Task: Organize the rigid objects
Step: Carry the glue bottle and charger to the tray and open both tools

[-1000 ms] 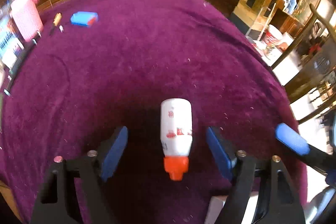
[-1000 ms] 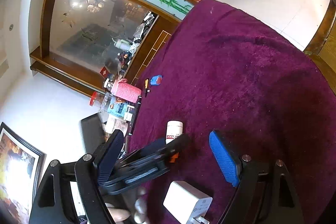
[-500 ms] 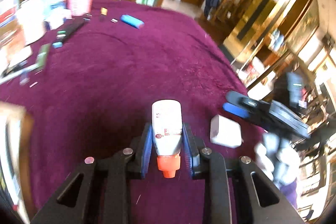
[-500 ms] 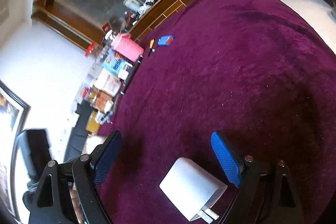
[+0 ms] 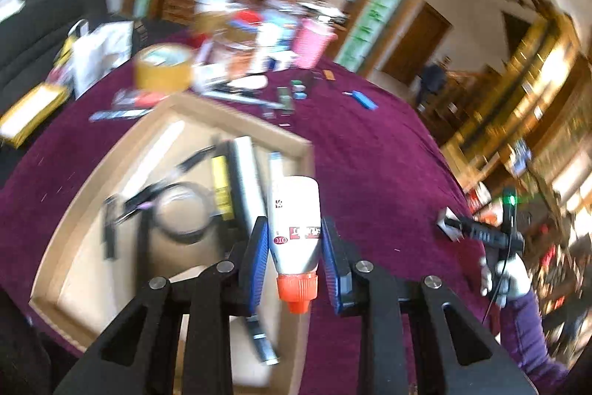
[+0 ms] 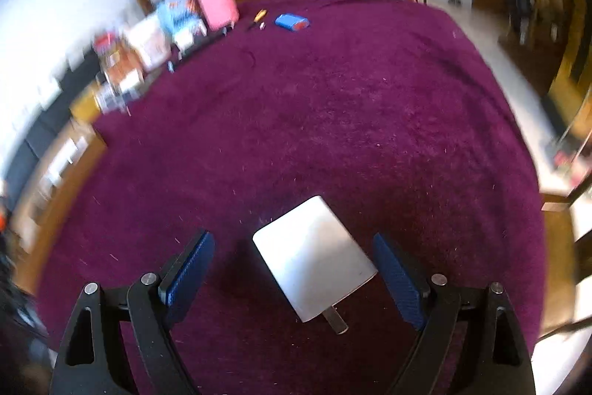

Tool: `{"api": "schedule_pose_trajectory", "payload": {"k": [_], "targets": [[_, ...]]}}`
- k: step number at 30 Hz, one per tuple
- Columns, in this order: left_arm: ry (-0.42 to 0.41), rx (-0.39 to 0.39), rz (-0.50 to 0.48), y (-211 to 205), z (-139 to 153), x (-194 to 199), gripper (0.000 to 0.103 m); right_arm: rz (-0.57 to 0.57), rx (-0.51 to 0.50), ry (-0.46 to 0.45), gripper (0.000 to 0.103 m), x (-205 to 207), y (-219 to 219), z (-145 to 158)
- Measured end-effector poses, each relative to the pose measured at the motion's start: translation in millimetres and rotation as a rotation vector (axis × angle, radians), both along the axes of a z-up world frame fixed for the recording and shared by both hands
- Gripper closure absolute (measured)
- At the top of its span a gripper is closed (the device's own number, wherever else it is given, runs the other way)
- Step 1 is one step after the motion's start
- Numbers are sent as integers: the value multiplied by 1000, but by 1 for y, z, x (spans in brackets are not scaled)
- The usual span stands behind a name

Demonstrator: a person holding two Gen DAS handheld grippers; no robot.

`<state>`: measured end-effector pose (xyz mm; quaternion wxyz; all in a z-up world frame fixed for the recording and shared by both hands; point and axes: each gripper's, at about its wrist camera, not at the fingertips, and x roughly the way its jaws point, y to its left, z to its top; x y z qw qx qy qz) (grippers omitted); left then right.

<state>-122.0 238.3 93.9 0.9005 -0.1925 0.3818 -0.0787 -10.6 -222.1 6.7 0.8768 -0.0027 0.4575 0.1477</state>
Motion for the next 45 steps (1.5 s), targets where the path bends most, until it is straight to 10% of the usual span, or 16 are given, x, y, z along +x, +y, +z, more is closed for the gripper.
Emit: {"api": "schedule_pose_trajectory", "payload": {"k": [3, 5, 16, 28, 45], "targets": [[13, 3, 62, 20, -11, -4, 76, 14, -168, -28, 20, 0, 19, -8], [27, 16, 85, 27, -18, -7, 76, -10, -231, -19, 46, 2, 20, -11], [162, 106, 131, 50, -50, -1, 76, -70, 18, 25, 50, -7, 27, 6], [198, 184, 81, 44, -60, 15, 51, 225, 306, 84, 49, -1, 195, 49], [68, 73, 163, 94, -42, -40, 32, 406, 82, 121, 49, 76, 445, 21]]}}
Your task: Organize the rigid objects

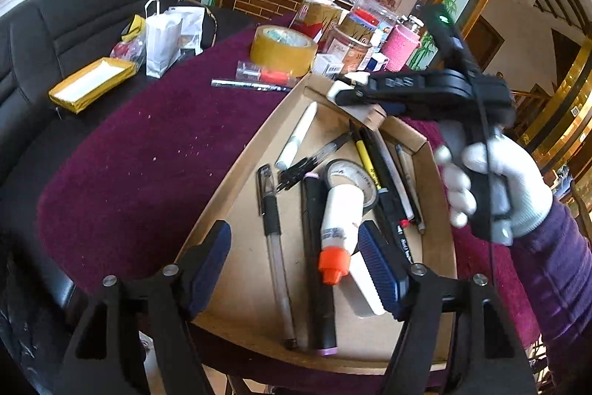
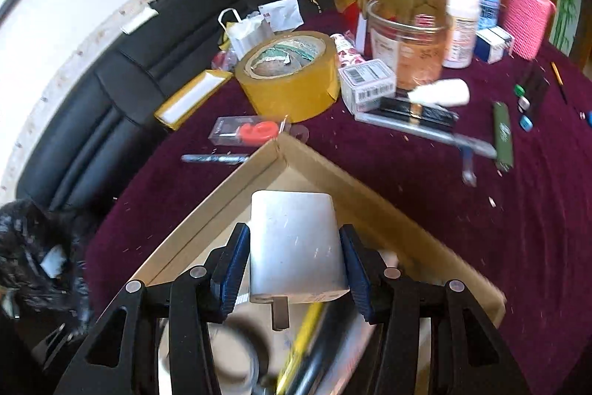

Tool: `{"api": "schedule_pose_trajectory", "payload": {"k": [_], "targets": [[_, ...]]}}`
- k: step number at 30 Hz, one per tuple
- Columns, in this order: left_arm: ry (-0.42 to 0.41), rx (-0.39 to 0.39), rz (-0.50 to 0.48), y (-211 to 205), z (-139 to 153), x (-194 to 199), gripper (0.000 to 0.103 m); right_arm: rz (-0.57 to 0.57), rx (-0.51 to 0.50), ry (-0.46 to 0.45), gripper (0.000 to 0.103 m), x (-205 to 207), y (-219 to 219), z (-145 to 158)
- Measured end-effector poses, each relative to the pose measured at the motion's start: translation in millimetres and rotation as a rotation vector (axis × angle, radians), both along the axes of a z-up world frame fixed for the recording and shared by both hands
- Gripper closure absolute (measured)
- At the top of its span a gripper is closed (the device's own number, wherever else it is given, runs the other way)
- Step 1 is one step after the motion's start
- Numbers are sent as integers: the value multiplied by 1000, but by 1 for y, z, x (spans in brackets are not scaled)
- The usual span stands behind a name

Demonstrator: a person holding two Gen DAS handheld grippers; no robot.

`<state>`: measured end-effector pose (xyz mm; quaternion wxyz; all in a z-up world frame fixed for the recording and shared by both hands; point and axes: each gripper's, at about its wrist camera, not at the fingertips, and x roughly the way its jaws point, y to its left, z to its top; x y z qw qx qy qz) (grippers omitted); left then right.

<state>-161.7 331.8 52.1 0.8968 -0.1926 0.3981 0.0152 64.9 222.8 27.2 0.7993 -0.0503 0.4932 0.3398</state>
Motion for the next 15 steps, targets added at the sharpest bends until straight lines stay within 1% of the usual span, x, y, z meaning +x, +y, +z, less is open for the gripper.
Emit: {"api": "schedule_pose_trajectory", "payload": {"k": [2, 4, 6, 7, 9, 11, 12, 14, 15], "targets": [[3, -4, 2, 2, -2, 1, 32, 1, 8, 6, 49, 8, 6, -5], [-6, -12, -1, 2, -1, 1, 32, -18, 56, 19, 48, 11, 1, -4], [-19, -11, 3, 2, 1, 2, 32, -29, 104, 36, 47, 10, -7, 4], [-26, -9, 4, 0, 3, 2, 32, -35, 111, 23, 46, 7, -11, 10], [-40, -4, 5, -4, 5, 2, 32, -39, 110, -34, 43, -5, -21, 23], [-63, 14, 8, -10, 10, 1, 32, -45, 91, -109, 39, -21, -32, 37], [-80, 33, 14, -14, 14, -1, 32, -53, 77, -167, 37, -32, -39, 45], [-134, 118, 42, -27, 27, -9, 32, -71, 67, -266, 27, -52, -54, 58], [-161, 165, 64, -32, 33, -13, 32, -82, 67, -303, 25, -61, -61, 63]]}}
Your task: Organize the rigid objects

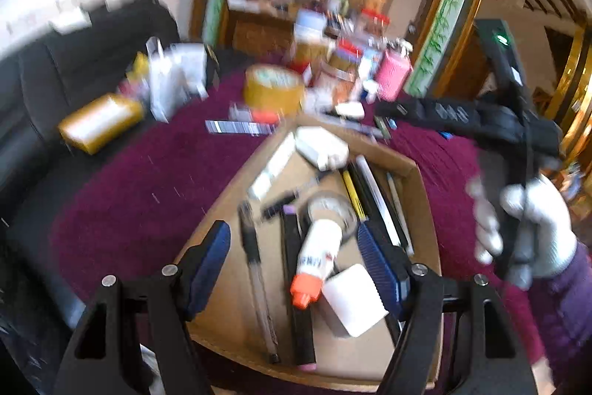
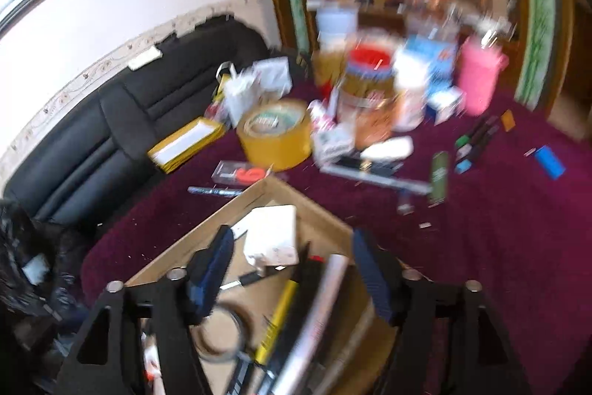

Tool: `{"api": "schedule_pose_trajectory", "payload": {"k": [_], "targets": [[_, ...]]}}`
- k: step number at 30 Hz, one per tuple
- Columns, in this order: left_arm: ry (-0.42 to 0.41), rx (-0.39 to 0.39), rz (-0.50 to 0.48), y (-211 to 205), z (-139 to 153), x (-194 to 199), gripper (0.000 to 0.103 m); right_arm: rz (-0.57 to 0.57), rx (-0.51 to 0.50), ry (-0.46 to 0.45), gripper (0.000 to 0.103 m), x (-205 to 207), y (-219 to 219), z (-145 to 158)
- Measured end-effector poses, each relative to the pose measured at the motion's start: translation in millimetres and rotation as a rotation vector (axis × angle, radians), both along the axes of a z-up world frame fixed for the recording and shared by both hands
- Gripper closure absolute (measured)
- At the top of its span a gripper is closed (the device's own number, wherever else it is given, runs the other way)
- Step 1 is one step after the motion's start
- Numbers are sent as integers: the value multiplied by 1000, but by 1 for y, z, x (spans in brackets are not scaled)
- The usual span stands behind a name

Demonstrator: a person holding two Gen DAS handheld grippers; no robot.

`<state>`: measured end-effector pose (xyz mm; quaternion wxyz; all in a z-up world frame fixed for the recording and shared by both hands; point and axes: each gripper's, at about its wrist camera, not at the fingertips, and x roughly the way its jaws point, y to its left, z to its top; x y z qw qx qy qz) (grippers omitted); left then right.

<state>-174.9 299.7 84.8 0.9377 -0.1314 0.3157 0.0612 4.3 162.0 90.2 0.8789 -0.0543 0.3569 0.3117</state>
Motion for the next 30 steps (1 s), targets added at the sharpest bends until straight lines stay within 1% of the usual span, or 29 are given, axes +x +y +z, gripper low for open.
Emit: {"api": "schedule_pose_trajectory", "payload": {"k": [1, 2, 3, 4, 5, 6, 7, 8, 9, 10, 12, 14, 16, 20, 24, 30], "targets": [[-56, 88, 54, -10, 10, -9, 30, -19, 3, -42, 22, -10, -8, 5], [-104, 155, 100, -17, 18, -17, 21, -44, 11, -87, 17, -22, -20, 11], [-159, 218, 152, -25, 28, -26, 5, -64, 20, -118, 15, -31, -29, 14], [-227, 262, 198, -34, 38, -39, 0, -85, 30, -146, 11, -38, -38, 17], [-302, 272, 211, -40, 47, -49, 0, -115, 36, -179, 9, -47, -47, 19], [-363, 257, 199, -44, 53, -58, 0, -145, 32, -210, 9, -55, -57, 20], [-409, 217, 168, -47, 55, -62, 0, -170, 26, -236, 9, -63, -64, 20], [-408, 183, 141, -49, 55, -61, 0, -199, 17, -263, 9, -71, -73, 20], [-369, 166, 123, -53, 54, -54, 0, -218, 7, -275, 9, -76, -77, 19], [-298, 161, 95, -58, 51, -43, 0, -236, 2, -284, 9, -80, -84, 19], [-210, 169, 52, -69, 46, -30, 0, -269, 14, -292, 9, -92, -99, 16], [-200, 186, 34, -82, 42, -28, 0, -288, 31, -292, 9, -104, -113, 12], [-197, 187, 23, -90, 42, -27, 0, -308, 21, -301, 8, -112, -121, 10], [-159, 146, 4, -100, 40, -20, 0, -334, -34, -329, 8, -127, -130, 5], [-112, 142, 39, -102, 39, -21, 0, -331, -55, -332, 8, -139, -136, -2], [-98, 130, 81, -97, 35, -28, 0, -311, -97, -296, 7, -147, -132, -17]]}}
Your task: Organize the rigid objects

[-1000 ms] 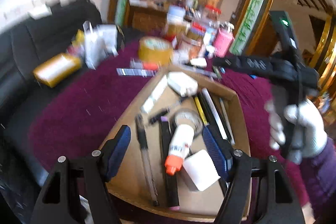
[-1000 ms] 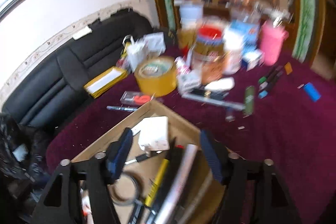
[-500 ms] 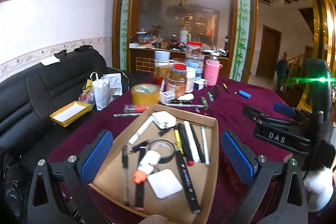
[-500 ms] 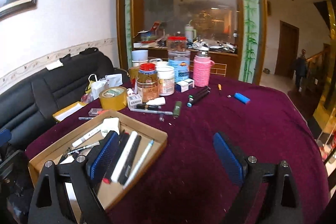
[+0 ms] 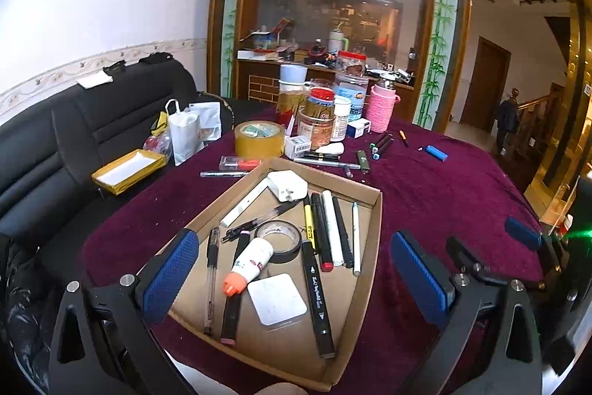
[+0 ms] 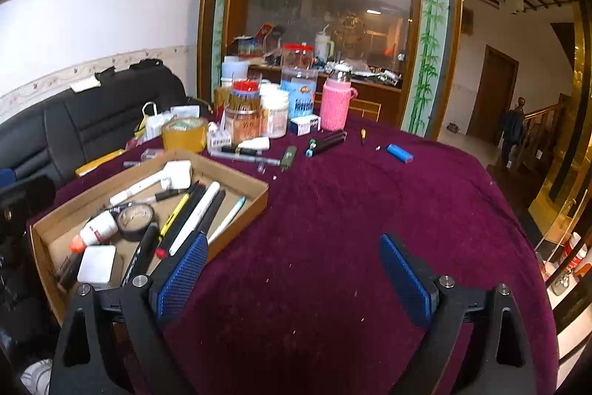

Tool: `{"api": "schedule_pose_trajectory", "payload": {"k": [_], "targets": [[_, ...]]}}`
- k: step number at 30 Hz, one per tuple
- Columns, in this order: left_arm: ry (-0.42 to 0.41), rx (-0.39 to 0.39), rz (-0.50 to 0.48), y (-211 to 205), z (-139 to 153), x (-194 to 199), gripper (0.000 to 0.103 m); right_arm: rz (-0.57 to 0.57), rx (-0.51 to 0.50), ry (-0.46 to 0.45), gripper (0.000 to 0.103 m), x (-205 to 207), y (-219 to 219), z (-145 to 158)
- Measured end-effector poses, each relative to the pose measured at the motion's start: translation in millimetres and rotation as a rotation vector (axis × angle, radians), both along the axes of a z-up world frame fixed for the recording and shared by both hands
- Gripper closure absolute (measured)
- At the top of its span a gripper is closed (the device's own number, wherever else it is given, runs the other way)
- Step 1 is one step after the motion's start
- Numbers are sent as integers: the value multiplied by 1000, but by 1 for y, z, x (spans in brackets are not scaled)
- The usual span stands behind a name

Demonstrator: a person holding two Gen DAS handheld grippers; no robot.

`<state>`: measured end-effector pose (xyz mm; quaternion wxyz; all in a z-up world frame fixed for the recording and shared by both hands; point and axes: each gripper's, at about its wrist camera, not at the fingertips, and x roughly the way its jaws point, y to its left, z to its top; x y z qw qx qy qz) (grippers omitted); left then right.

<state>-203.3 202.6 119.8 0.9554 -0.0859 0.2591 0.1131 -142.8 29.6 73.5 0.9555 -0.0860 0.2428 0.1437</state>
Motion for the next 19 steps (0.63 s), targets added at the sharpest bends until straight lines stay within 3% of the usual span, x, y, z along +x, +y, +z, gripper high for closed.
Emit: {"api": "schedule_pose_trajectory", "payload": {"k": [15, 19], "targets": [[60, -42, 55, 17, -18, 3, 0, 26, -52, 34, 7, -5, 18, -13], [94, 4, 61, 13, -21, 6, 0, 28, -66, 47, 7, -2, 21, -15]]}}
